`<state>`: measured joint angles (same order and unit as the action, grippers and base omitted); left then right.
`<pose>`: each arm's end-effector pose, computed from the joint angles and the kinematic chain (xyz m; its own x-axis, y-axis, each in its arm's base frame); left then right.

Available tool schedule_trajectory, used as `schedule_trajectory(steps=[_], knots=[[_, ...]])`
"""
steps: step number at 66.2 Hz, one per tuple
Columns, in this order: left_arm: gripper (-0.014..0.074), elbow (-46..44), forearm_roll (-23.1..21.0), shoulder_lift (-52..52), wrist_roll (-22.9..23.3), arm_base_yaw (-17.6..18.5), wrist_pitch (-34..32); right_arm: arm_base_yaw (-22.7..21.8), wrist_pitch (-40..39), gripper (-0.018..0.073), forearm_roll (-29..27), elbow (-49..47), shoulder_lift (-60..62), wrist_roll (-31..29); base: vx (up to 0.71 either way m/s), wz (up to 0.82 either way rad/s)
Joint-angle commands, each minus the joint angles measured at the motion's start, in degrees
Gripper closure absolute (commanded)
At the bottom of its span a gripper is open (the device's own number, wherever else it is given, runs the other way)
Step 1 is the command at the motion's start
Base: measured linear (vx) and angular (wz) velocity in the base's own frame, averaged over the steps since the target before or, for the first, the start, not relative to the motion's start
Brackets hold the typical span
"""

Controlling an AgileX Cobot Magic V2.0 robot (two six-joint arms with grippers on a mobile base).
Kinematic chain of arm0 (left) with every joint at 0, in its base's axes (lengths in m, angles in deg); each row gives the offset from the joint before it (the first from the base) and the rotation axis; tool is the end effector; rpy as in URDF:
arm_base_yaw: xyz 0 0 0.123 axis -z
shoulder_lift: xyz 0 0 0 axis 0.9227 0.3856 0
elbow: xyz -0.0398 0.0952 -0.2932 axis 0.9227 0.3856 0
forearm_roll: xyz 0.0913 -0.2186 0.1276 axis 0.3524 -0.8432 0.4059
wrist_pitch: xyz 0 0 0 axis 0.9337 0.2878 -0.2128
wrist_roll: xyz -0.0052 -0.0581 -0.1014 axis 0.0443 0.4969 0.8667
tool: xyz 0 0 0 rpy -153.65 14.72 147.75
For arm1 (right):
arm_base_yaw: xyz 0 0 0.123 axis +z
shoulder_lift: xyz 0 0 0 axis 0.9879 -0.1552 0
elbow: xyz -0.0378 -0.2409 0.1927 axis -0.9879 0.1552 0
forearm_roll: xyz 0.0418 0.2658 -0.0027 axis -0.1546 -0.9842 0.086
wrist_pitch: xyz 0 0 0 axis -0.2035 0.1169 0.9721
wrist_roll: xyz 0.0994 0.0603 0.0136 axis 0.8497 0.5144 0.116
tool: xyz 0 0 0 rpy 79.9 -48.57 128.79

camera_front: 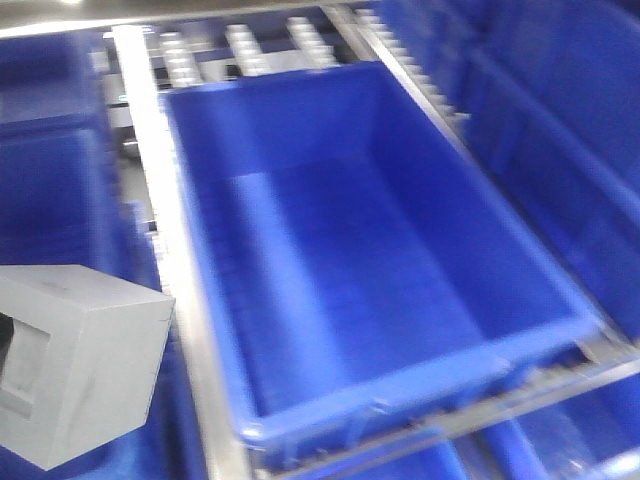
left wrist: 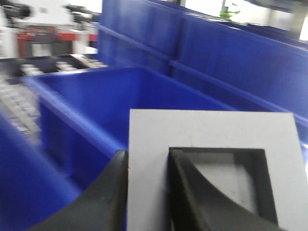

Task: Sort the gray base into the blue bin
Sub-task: 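Turn the base to face the rack of empty blue bins, then swing the left gripper with the block over the farther blue bin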

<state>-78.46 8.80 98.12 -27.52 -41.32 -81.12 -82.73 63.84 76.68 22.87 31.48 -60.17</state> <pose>0.0960 -0.0480 0.3037 -0.1119 -0.1626 -0.9803 0.4323 0.8803 -0.1953 0.0734 -0.0019 0.1791 -0.1564 0.0279 -0.9873 0.0300 0.9993 0.0235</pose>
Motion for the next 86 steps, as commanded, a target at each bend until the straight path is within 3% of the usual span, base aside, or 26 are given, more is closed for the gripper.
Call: schedule_trajectory(steps=[1,27,86], knots=[[0.0594,-1.66,-0.40,0.09,0.30,0.32,-6.41,-0.15,-4.12,0.0564,0.26,0.10,-1.03,-0.70,0.09,0.75],[0.0594,-1.66,-0.40,0.09,0.30,0.32,-6.41,-0.15,-4.12,0.0564,0.26,0.10,-1.03,-0.70,0.06,0.53],[0.0594,-1.66,-0.40,0.09,0.30,0.32,-6.41,-0.15,-4.12,0.0564,0.26,0.10,-1.03,-0.70,0.02,0.11]])
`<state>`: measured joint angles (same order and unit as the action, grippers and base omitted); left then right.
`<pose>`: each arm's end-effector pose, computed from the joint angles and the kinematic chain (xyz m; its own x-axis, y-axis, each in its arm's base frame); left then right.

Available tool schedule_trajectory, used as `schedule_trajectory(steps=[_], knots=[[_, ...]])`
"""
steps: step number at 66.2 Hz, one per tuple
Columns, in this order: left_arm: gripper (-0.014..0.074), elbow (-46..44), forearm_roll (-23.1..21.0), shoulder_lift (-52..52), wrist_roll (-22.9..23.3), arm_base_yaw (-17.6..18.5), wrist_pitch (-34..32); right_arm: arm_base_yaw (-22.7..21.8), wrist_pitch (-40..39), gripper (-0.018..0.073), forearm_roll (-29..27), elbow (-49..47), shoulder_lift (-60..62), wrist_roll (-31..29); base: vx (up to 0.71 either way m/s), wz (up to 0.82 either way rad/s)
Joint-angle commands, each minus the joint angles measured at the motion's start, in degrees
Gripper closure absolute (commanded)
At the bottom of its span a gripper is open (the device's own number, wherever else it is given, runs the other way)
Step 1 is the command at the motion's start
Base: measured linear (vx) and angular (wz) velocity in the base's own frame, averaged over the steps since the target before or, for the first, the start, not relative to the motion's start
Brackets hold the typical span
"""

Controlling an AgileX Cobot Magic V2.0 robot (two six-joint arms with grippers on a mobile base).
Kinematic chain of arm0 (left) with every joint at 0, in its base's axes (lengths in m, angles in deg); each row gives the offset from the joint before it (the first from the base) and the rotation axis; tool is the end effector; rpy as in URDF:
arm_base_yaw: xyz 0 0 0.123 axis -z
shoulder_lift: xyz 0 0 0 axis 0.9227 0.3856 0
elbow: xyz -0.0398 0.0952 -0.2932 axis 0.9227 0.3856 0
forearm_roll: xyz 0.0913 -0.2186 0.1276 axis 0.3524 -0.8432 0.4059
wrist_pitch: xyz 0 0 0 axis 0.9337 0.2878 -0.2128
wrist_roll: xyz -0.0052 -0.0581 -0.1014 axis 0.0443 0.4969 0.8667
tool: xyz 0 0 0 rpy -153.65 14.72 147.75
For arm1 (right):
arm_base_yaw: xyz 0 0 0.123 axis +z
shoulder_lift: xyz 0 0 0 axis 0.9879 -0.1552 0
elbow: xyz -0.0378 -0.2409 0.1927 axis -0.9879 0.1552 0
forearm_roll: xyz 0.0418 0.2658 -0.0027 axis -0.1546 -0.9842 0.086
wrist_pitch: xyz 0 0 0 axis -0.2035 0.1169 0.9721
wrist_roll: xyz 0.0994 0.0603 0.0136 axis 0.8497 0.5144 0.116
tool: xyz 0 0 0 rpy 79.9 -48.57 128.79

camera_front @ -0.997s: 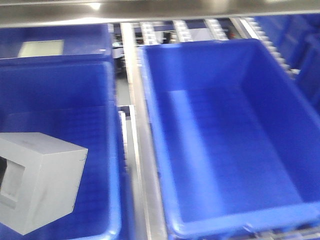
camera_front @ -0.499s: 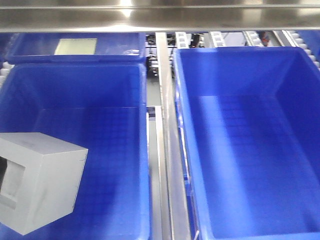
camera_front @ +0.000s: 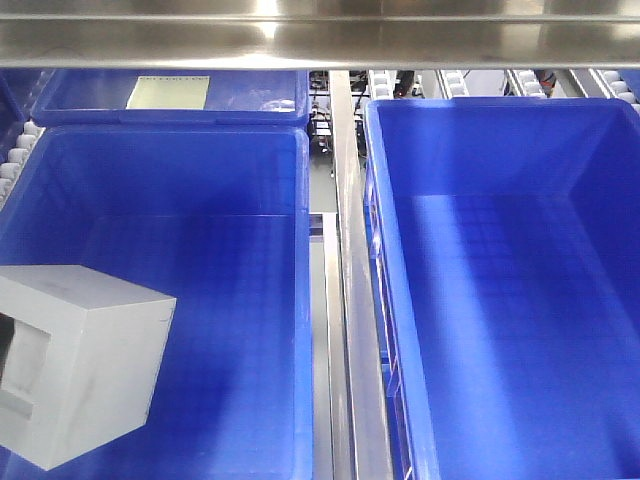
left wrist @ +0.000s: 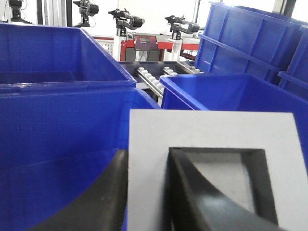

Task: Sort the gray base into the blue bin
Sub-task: 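Swing the left gripper with the block over the farther blue bin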

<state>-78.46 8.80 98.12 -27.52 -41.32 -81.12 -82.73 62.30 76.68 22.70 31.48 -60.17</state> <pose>0.0960 -0.0480 0.3037 -0.1119 -0.1626 -0.9803 0.4323 0.8803 -0.1953 0.0738 -0.0019 0.1834 -0.1268 0.0271 -0.9916 0.0296 0.9993 0.0235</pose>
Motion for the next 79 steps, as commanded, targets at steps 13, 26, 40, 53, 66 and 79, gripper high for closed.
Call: schedule_trajectory(steps=[13,26,40,53,66,79], knots=[[0.0594,-1.66,-0.40,0.09,0.30,0.32,-6.41,-0.15,-2.59,0.0564,0.26,0.26,-1.03,-0.70,0.00,0.00],[0.0594,-1.66,-0.40,0.09,0.30,0.32,-6.41,-0.15,-2.59,0.0564,0.26,0.26,-1.03,-0.70,0.00,0.00],[0.0594,-1.66,-0.40,0.09,0.30,0.32,-6.69,-0.15,-2.59,0.0564,0.26,0.26,-1.03,-0.70,0.00,0.00],[0.0594,-3.32,-0.40,2.26,0.35,1.36,-6.26,-0.15,-2.59,0.0564,0.26,0.26,-1.03,-0.70,0.00,0.00],[0.0594,-8.88,-0.40,12.04,0.29,6.86,-7.47,-0.15,-2.59,0.0564,0.26,0.26,-1.03,-0.70,0.00,0.00],[0.0594,-14.48,-0.40,26.44,0.29,15.25,-15.51,-0.15,-2.59,0.0564,0.26,0.26,-1.03,-0.70,0.00,0.00]])
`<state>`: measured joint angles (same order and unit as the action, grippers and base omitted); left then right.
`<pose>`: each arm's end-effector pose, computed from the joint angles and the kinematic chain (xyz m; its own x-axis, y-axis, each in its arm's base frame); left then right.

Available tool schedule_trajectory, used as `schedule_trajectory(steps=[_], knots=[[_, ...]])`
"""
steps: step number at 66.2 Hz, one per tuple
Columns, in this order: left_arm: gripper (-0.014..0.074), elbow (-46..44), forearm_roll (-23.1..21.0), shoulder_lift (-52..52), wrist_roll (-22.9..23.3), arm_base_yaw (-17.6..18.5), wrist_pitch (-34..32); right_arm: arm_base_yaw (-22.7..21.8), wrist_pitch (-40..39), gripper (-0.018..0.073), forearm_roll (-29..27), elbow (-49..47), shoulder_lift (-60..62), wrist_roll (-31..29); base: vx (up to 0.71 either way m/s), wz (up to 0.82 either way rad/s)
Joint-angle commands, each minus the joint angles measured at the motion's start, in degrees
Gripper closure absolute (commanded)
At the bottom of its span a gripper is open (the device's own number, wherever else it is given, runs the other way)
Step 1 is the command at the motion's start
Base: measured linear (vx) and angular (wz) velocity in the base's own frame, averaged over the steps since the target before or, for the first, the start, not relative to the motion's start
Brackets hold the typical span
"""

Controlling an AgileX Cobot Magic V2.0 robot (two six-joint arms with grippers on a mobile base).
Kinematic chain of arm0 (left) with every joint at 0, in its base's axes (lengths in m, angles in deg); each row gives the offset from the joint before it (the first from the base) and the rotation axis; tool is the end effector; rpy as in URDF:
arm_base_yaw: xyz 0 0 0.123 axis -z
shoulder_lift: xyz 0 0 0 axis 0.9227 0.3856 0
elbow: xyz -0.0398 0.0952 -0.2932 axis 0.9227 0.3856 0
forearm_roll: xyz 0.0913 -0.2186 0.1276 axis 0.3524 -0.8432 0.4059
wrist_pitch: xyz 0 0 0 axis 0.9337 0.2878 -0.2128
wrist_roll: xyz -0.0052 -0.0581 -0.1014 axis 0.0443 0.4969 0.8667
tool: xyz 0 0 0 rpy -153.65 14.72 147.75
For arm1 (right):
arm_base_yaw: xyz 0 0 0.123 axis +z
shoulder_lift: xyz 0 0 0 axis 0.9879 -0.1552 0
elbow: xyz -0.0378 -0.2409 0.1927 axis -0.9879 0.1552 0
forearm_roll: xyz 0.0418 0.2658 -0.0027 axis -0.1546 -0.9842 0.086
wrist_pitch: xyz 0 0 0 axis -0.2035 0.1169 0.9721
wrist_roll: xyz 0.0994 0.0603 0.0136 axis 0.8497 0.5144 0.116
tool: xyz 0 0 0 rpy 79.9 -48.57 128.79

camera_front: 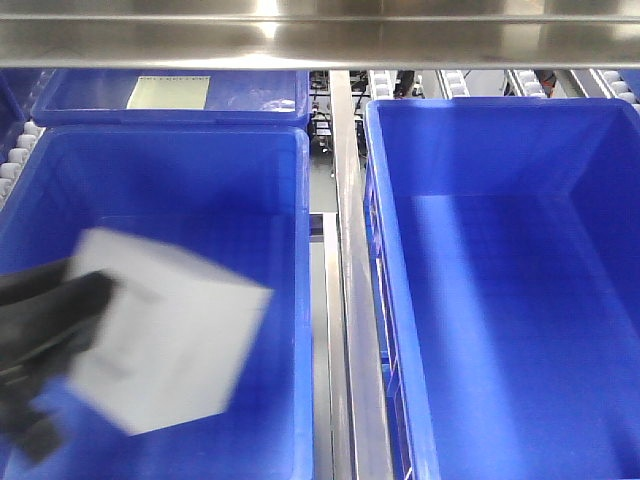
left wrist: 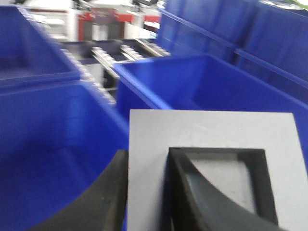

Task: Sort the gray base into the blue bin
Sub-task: 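Swing the left gripper with the block over the farther blue bin, then lower the block into the bin and open the left gripper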

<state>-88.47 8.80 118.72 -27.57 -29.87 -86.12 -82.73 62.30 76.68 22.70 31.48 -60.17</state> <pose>0.1407 -0.1081 0.3305 -0.2165 -0.0795 -0.9730 0.5779 0.7929 -0.1933 0.0738 -0.0019 0.1834 -0.1268 0.0271 -0.9916 0.0296 0.9993 0.0235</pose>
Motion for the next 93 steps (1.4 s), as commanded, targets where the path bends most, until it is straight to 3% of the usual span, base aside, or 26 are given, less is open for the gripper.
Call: schedule_trajectory(steps=[1,13,25,43,57,75,93], knots=[[0.0594,-4.94,-0.40,6.96,0.34,4.52,-11.21,-0.15,-2.59,0.0564,0.26,0.26,-1.03,-0.70,0.00,0.00],[0.0594,-13.88,-0.35,23.03,0.34,13.82,-16.49,-0.15,-2.59,0.0564,0.26,0.26,-1.03,-0.70,0.00,0.00],[0.0594,-27.60,-0.35,39.47,0.34,18.49,-13.83,-0.15,-2.59,0.0564,0.26,0.26,-1.03,-0.70,0.00,0.00],[0.0594,-54.05,-0.35,61.23,0.34,19.49,-1.52,-0.15,-2.59,0.0564,0.26,0.26,-1.03,-0.70,0.00,0.00],[0.0594,-67.18,-0.39,71.98,0.34,19.49,8.07,-0.15,-2.59,0.0564,0.26,0.26,-1.03,-0.70,0.00,0.00],[0.0582,-69.21,-0.39,77.53,0.17,19.54,10.73,-0.15,-2.59,0.0564,0.26,0.26,-1.03,-0.70,0.00,0.00],[0.0398,-69.21,-0.39,77.60,-0.27,19.49,12.44,-0.15,-2.59,0.0564,0.26,0.26,-1.03,-0.70,0.00,0.00]])
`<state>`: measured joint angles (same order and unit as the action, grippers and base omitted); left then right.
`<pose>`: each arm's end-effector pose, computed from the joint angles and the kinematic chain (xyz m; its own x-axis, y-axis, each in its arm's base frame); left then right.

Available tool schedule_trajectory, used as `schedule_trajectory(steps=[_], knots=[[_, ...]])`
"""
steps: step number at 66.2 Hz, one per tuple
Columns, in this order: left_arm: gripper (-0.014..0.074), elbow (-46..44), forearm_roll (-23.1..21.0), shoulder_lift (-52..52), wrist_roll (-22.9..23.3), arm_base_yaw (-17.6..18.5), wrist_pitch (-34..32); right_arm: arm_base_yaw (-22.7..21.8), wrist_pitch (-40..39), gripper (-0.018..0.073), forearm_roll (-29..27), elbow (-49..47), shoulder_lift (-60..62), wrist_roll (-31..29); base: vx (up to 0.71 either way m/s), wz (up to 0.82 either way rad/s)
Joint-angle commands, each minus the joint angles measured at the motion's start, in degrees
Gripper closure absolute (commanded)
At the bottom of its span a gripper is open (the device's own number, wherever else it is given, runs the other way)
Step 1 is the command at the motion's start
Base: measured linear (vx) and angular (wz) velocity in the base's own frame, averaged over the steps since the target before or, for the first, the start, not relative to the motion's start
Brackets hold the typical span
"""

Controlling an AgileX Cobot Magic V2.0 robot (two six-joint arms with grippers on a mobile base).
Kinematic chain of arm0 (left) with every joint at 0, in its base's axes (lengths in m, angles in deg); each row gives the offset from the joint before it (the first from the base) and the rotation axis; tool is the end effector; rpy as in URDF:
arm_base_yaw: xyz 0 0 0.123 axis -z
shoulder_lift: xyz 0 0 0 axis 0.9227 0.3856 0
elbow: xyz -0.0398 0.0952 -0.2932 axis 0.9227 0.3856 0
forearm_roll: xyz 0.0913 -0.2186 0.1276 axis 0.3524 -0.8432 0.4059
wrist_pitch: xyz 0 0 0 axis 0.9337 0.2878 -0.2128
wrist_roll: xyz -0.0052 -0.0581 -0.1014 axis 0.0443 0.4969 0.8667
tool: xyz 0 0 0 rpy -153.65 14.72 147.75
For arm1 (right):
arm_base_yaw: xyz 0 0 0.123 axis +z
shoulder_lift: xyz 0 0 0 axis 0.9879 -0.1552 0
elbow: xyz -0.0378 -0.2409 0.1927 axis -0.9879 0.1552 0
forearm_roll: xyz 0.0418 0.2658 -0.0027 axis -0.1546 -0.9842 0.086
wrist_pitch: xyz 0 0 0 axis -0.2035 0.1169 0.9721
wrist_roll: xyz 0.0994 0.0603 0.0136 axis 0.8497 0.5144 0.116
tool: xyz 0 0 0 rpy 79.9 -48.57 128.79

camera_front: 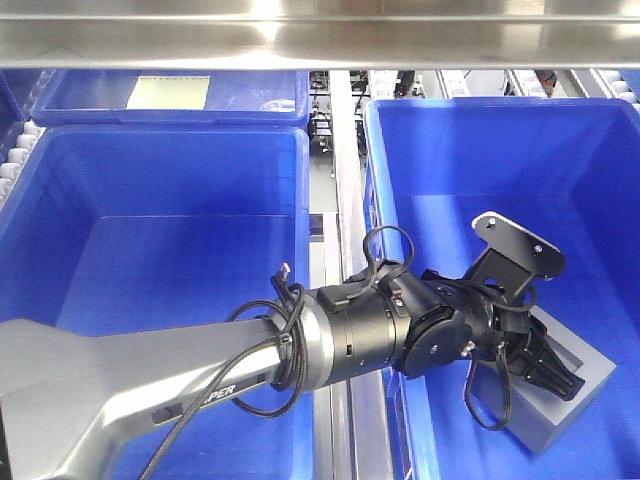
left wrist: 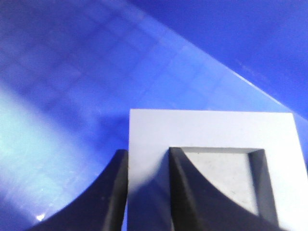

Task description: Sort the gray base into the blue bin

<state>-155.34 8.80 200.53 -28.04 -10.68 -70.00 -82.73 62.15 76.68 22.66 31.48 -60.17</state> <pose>0.2994 -0.4599 0.2109 -0.4894 0.4103 -0.7695 0.7686 0.6198 -0.1583 0.0738 -0.0019 0.1839 -0.1235 0.0270 -0.9920 0.0295 0.9993 0.0235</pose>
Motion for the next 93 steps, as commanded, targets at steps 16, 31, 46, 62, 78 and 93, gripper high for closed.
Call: schedule_trajectory(steps=[16,31,46,62,78,93], knots=[[0.0213,-2.33,-0.39,-4.38,0.20,0.30,-2.32,-0.15,-2.43,0.0564,0.26,0.30,-1.03,-0.70,0.00,0.00],[0.0210,-2.33,-0.34,-6.47,0.26,0.30,4.80,-0.15,-2.43,0.0564,0.26,0.30,-1.03,-0.70,0.00,0.00],[0.0473,0.18,0.51,-12.70,0.16,0.30,6.05,-0.15,-2.43,0.0564,0.26,0.30,-1.03,-0.70,0.00,0.00],[0.0605,10.58,3.24,-22.90,-3.47,0.30,6.13,-0.15,-2.43,0.0564,0.26,0.30,-1.03,-0.70,0.00,0.00],[0.0604,25.74,3.05,-37.45,-3.46,0.30,2.77,-0.15,-2.43,0.0564,0.26,0.30,-1.03,-0.70,0.00,0.00],[0.0604,39.22,3.05,-53.25,-3.23,0.30,1.27,-0.15,-2.43,0.0564,0.26,0.30,-1.03,-0.70,0.00,0.00]])
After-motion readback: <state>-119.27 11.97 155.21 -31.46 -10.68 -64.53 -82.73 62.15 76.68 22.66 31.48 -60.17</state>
